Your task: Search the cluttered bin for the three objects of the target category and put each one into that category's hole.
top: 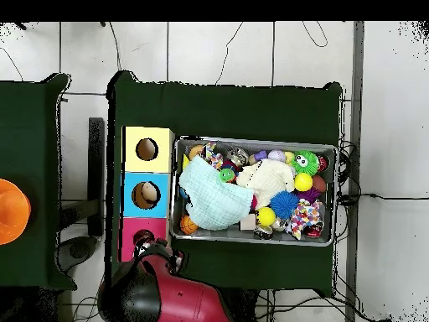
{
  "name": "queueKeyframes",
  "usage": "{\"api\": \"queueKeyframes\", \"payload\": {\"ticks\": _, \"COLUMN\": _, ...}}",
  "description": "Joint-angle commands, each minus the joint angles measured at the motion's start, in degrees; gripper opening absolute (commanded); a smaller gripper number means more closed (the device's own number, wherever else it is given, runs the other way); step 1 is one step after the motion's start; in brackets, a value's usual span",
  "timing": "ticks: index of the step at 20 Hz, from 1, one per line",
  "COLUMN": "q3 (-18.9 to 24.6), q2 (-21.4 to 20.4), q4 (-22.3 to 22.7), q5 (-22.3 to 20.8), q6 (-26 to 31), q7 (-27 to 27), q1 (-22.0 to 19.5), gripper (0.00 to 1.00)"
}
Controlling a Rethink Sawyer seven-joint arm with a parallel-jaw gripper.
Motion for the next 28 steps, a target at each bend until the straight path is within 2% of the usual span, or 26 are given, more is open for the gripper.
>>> {"api": "queueKeyframes", "payload": {"ticks": 1, "q3": 1.29, "q2": 3.63, "q4": -7.62, "q5": -7.36, "q6": 0.28, "q7": -0.84, "q1": -4.72, "gripper": 0.00}}
{"api": "queueKeyframes", "payload": {"ticks": 4, "q3": 0.75, "q2": 4.24, "q4": -10.01, "q5": -10.40, "q6": 0.74, "q7": -1.92, "q1": -6.14, "gripper": 0.00}}
{"api": "queueKeyframes", "payload": {"ticks": 7, "q3": 2.13, "q2": 4.43, "q4": -11.42, "q5": -13.02, "q6": 1.21, "q7": -2.87, "q1": -8.67, "gripper": 0.00}}
{"api": "queueKeyframes", "payload": {"ticks": 16, "q3": 6.68, "q2": 3.22, "q4": -9.94, "q5": -19.93, "q6": -1.19, "q7": -2.66, "q1": -14.35, "gripper": 0.00}}
{"api": "queueKeyframes", "payload": {"ticks": 17, "q3": 7.17, "q2": 3.09, "q4": -9.82, "q5": -21.02, "q6": -1.51, "q7": -2.35, "q1": -15.02, "gripper": 1.00}}
{"api": "queueKeyframes", "payload": {"ticks": 22, "q3": 8.78, "q2": 3.11, "q4": -9.07, "q5": -23.58, "q6": -4.76, "q7": -1.97, "q1": -17.61, "gripper": 1.00}}
{"api": "queueKeyframes", "payload": {"ticks": 28, "q3": 10.99, "q2": 3.11, "q4": -9.09, "q5": -26.81, "q6": -5.37, "q7": -1.73, "q1": -19.80, "gripper": 1.00}}
